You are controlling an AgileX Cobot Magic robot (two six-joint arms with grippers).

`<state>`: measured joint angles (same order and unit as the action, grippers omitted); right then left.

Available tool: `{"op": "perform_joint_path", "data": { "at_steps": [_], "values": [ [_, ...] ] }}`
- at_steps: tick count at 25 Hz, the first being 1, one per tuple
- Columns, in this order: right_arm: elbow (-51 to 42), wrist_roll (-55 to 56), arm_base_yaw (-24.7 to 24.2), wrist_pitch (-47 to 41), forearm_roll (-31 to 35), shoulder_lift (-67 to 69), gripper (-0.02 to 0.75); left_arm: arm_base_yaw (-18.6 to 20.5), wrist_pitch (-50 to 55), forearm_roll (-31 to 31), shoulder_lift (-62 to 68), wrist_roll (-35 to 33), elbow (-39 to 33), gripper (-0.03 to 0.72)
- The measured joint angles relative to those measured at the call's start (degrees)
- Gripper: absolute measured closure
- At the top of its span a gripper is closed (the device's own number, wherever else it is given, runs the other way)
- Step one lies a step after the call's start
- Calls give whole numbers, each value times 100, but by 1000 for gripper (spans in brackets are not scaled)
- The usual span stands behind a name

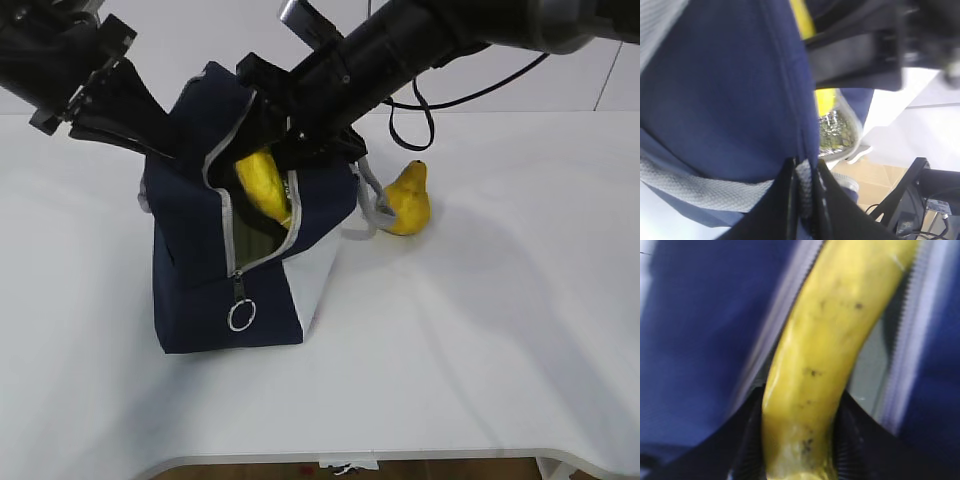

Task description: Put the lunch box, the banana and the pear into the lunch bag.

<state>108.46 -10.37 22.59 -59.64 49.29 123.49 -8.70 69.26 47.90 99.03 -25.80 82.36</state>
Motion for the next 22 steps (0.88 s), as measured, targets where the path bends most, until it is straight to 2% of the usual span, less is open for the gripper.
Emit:
{"op": "perform_joint_path", "data": {
  "at_steps": [5,7,12,15,18,22],
  "values": [
    [0,0,0,0,0,25,440,0,0,24,0,0,0,673],
    [0,0,0,0,0,25,417,0,0,24,0,0,0,673],
    [54,-40,0,-202,0,25,248,0,0,24,0,0,0,673],
    [288,-64,0,-598,-117,30,219,0,0,24,0,0,0,673],
    [733,-51,0,-953,-537,39,216,0,0,24,0,0,0,673],
    [1446,357,0,-1069,-1722,39,211,0,0,24,0,0,0,673]
  ]
}}
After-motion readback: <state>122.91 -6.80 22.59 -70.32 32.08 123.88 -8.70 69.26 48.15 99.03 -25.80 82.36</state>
